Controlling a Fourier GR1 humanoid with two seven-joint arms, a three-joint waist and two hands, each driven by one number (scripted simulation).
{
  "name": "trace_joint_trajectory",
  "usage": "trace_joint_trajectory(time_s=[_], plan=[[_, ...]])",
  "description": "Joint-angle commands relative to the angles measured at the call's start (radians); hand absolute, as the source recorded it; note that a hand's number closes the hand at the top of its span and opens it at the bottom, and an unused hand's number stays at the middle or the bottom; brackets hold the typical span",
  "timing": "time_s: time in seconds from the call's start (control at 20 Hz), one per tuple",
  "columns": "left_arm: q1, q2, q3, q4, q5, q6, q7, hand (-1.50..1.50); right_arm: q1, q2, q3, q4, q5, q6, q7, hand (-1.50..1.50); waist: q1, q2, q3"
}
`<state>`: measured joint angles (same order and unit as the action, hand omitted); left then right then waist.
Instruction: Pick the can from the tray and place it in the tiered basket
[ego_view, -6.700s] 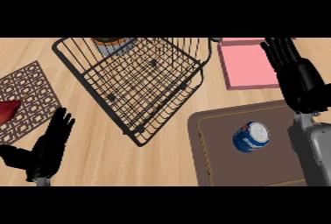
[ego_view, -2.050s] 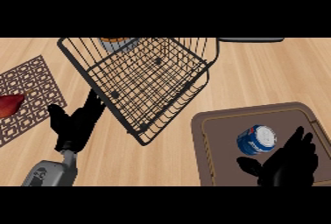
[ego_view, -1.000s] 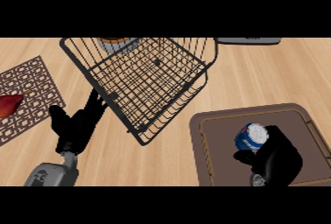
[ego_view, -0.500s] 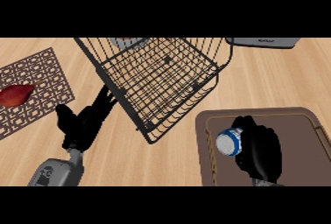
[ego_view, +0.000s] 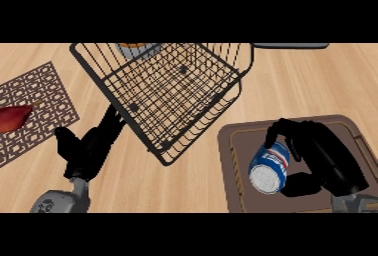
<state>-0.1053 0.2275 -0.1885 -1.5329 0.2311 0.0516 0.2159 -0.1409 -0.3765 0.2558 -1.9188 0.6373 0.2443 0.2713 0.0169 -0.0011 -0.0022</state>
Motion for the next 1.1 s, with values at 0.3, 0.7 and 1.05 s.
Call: trace_joint_trajectory(time_s=[0.3, 0.7, 1.05], plan=[[-0.02, -0.014, 0.023, 0.033, 0.003, -0.017, -0.022, 0.0, -0.346, -0.194, -0.475, -0.003, -0.566, 0.313, -0.016, 1.5, -0.02, 0.001, 0.001], [-0.028, -0.023, 0.023, 0.003, -0.03, -0.012, 0.009, 0.0, -0.731, -0.187, -0.374, 0.127, -0.602, 0.302, 0.244, 1.5, -0.004, 0.001, 0.001], [-0.002, -0.058, -0.003, -0.023, -0.05, -0.006, 0.016, 0.0, -0.979, -0.11, -0.252, 0.255, -0.552, 0.293, 0.388, 1.5, -0.002, 0.0, 0.001]])
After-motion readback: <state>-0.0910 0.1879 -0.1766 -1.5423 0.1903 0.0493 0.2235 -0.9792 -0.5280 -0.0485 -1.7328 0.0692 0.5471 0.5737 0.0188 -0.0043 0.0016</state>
